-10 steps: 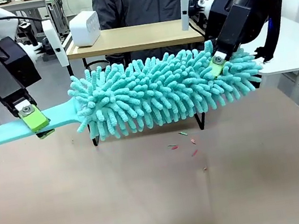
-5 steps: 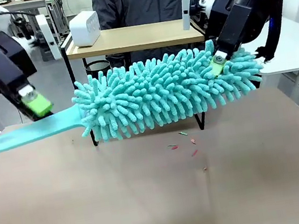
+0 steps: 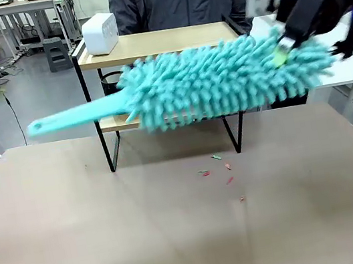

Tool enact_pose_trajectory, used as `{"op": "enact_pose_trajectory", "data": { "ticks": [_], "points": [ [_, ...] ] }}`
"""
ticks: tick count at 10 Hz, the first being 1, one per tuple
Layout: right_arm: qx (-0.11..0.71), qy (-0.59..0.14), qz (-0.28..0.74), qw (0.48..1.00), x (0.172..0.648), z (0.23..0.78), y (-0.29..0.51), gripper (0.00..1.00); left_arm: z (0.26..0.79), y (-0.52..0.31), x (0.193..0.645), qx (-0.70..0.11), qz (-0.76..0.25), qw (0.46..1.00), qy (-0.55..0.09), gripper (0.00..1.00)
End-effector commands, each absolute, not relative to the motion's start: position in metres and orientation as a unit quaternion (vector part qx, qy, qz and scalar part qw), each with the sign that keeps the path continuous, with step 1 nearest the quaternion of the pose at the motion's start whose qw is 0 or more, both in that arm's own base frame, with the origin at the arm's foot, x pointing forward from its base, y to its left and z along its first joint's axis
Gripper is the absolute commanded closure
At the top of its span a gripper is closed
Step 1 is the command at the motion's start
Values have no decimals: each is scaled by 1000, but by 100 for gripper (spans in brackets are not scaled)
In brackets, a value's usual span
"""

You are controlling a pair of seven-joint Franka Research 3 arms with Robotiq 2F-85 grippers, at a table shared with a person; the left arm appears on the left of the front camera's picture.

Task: Clean the shelf.
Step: Hand the Duster back to the human.

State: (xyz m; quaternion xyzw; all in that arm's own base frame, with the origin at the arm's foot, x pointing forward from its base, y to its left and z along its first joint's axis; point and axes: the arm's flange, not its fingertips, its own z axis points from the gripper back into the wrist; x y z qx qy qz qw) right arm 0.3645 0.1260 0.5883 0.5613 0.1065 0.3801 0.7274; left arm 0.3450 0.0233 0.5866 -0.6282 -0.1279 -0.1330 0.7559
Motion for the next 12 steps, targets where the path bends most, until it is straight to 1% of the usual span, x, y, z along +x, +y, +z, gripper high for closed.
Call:
{"op": "enact_pose_trajectory", "data": {
  "ticks": [1,2,3,4,5,6,7,8,9,10,12],
  "points": [
    [588,-5,286,757,330,623,53,100,564,47,340,-626,50,714,-310,0],
    [605,-93,210,763,308,640,7,100,554,59,342,-639,74,698,-316,0],
    [622,-179,124,752,283,648,-36,100,544,63,348,-639,86,697,-313,0],
    [616,-247,3,748,262,639,-74,100,535,63,355,-647,85,696,-299,0],
    [607,-269,-76,744,249,623,-95,100,528,58,360,-663,76,692,-276,0],
    [552,-284,-196,759,247,602,-109,100,525,51,366,-677,71,695,-234,0],
    [541,-273,-235,760,252,581,-117,100,527,80,354,-647,101,700,-284,0],
    [500,-278,-302,763,263,560,-124,100,527,80,354,-647,101,700,-284,0],
    [505,-267,-330,751,283,537,-128,100,527,80,354,-647,101,700,-284,0],
    [475,-268,-367,754,303,515,-132,100,527,80,354,-647,101,700,-284,0],
    [485,-227,-353,767,344,477,-126,100,527,80,354,-647,101,700,-284,0]
  ]
}}
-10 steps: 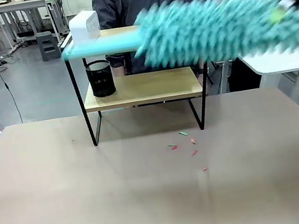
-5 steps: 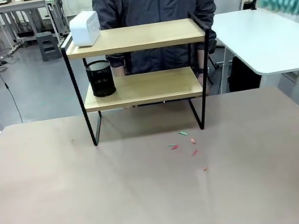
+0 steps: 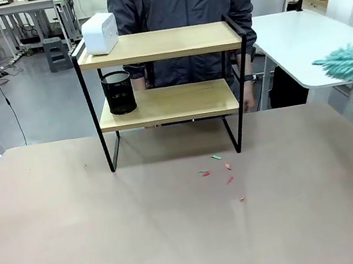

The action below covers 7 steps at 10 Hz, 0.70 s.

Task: Clean the shelf.
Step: Hand the Duster back to the human.

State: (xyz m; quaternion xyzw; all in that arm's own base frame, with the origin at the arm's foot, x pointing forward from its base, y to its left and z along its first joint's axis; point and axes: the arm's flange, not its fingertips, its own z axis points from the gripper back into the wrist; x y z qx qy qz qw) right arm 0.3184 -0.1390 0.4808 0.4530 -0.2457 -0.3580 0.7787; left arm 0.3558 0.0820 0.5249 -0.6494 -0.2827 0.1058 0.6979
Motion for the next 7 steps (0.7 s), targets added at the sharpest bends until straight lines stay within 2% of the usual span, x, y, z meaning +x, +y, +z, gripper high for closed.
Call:
{"op": "enact_pose_trajectory", "data": {
  "ticks": [1,2,7],
  "points": [
    [488,-223,-343,771,358,466,-121,100,527,80,354,-647,101,700,-284,0],
    [453,-246,-358,779,318,481,-139,100,527,80,354,-647,101,700,-284,0],
    [453,-246,-358,779,318,481,-139,100,527,80,354,-647,101,700,-284,0]
  ]
}}
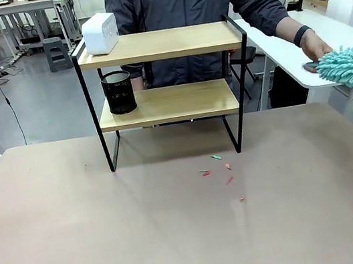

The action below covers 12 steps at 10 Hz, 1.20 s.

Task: Clean the shelf.
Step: Hand the Duster back to the human.

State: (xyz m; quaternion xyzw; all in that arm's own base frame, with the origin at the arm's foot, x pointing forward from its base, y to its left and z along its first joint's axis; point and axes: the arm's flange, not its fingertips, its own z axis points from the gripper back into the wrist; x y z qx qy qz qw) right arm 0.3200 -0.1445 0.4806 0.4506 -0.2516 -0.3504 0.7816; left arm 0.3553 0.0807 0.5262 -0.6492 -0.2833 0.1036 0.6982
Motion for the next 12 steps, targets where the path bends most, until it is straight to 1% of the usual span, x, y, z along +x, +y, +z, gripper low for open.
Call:
{"op": "enact_pose_trajectory", "data": {
  "ticks": [1,4,5,6,7,8,10,11,12],
  "points": [
    [453,-246,-358,779,318,481,-139,100,527,80,354,-647,101,700,-284,0],
    [453,-246,-358,779,318,481,-139,100,527,80,354,-647,101,700,-284,0],
    [453,-248,-347,783,321,480,-141,83,527,80,354,-647,101,700,-284,0],
    [453,-241,-338,789,323,480,-137,28,527,80,354,-647,101,700,-284,0],
    [462,-242,-329,787,324,482,-134,27,527,80,354,-647,101,700,-284,0],
    [465,-245,-324,787,323,486,-132,0,527,80,354,-647,101,700,-284,0],
    [488,-247,-295,784,316,497,-128,0,527,80,354,-647,101,700,-284,0],
    [512,-248,-269,777,313,505,-120,2,526,81,355,-649,104,698,-283,0],
    [534,-245,-232,775,311,517,-102,0,533,80,347,-688,100,692,-194,0]
  ]
}}
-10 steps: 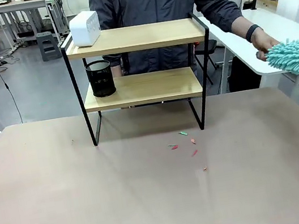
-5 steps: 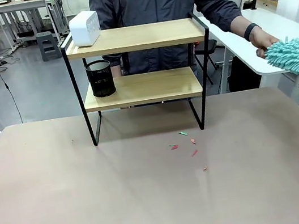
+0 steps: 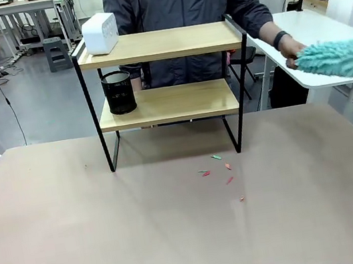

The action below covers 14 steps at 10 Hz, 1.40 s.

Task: Clean the shelf.
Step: Hand the Duster back to the human.

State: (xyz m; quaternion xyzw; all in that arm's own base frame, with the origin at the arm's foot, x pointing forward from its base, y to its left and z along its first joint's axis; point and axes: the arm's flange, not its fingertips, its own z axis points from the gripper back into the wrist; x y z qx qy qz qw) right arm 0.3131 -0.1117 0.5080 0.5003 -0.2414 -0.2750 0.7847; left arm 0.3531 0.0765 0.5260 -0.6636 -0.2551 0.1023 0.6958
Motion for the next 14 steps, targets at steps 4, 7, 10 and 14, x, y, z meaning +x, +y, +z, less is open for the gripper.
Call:
{"op": "enact_pose_trajectory", "data": {
  "ticks": [4,7,10,14],
  "points": [
    [658,-100,-52,744,313,530,8,0,482,-9,330,-682,38,730,11,0],
    [633,-16,-4,774,334,506,76,0,479,-18,338,-691,35,722,9,0],
    [662,-58,-12,747,305,531,56,0,479,-18,338,-691,35,722,9,0],
    [662,-58,-12,747,305,531,56,0,479,-18,338,-691,35,722,9,0]
  ]
}}
